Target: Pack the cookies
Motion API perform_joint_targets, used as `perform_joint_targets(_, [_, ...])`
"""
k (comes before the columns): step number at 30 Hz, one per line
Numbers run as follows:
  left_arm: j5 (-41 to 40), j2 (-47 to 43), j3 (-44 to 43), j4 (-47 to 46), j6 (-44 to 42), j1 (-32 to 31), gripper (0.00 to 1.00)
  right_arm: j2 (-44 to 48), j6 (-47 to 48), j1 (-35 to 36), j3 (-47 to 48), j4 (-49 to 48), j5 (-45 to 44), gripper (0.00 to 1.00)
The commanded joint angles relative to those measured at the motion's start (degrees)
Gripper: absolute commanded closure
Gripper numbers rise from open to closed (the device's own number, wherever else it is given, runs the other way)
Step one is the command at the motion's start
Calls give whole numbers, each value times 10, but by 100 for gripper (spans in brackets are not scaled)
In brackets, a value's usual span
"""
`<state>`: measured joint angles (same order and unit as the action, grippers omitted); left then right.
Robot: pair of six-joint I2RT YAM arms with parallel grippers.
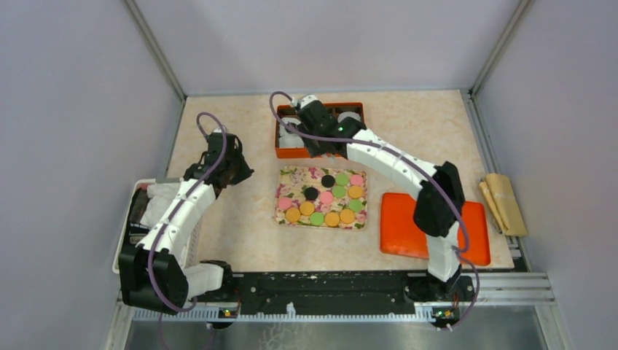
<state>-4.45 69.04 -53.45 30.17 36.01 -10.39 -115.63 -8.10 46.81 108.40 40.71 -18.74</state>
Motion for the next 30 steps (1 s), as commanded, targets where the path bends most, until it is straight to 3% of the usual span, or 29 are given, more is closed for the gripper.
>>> perform_joint_targets(1, [6, -3, -20, -11, 1, 3, 100, 135, -24, 43, -73, -35, -28, 59])
perform_joint_targets(15, [62, 8, -9, -24, 6, 3, 100, 356, -147, 128, -382, -20, -9, 59])
perform_joint_targets(30, [60, -13, -3, -16, 8, 3, 100, 369, -208, 181, -444, -16, 2, 59])
